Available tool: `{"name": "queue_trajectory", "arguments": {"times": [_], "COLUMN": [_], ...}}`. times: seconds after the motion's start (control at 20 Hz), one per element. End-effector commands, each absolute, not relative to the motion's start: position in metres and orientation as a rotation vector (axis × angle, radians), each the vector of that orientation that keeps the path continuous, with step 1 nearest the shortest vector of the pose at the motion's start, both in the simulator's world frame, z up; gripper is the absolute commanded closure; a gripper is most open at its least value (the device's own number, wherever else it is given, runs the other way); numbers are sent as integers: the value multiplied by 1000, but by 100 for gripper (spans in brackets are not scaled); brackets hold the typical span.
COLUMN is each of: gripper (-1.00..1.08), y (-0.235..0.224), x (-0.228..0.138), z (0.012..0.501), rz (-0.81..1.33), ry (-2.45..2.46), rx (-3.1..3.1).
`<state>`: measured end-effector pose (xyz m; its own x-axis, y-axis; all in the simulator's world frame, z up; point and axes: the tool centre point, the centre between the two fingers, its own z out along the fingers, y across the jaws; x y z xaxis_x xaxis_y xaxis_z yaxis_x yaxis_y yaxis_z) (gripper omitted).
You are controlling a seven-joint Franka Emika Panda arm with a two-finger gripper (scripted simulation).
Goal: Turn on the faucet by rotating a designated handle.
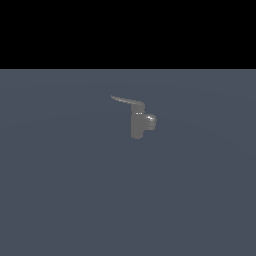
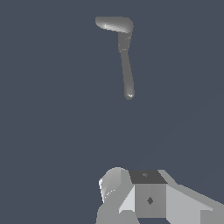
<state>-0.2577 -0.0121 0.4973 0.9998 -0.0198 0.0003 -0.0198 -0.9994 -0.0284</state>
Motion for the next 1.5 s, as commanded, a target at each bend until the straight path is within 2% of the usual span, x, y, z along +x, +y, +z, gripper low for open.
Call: {"name": "queue_trajectory", "arguments": {"times": [0.0,0.85,1.15,1.45], "gripper": [108,108,108,108], "y": [-12,-7,-5,-3], "x": [-258,-246,-224,-188], "z": [497,498,497,491], "rz": [-1,-19,-11,4], "ry": [31,45,147,318], "rx": [-3113,-3103,-3081,-3041]}}
